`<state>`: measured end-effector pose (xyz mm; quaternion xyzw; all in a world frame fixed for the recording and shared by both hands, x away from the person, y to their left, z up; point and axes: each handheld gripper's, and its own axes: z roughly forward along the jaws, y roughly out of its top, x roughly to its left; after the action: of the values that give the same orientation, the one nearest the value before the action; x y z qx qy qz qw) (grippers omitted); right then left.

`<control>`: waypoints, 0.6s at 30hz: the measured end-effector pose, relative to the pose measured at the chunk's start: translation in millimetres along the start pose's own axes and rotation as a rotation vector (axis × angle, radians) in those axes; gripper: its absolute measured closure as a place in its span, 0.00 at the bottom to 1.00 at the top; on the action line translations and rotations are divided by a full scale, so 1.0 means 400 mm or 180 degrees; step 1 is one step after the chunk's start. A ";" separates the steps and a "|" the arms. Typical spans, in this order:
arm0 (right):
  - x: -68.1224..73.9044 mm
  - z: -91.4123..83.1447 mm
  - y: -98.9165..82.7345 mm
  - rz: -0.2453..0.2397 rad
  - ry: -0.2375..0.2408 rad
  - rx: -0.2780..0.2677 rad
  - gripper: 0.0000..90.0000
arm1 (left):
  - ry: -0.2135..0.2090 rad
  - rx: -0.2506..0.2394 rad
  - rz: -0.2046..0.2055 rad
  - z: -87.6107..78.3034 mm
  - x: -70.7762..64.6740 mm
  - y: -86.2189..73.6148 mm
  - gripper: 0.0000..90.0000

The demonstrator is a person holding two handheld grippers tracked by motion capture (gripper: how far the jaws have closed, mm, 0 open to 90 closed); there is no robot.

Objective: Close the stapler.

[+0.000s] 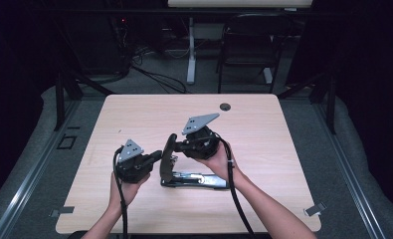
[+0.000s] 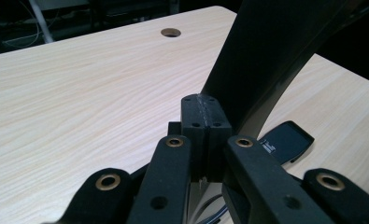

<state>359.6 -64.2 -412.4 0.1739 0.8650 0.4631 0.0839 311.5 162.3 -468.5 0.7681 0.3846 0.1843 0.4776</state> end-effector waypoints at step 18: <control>-0.015 -0.045 -0.059 0.0105 -0.0090 0.0055 1.00 | -0.0094 0.0114 0.0088 0.031 -0.026 -0.001 1.00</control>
<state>354.3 -92.4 -422.0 0.1953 0.8647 0.4544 0.0870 312.8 147.0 -473.7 0.7844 0.3702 0.1727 0.4668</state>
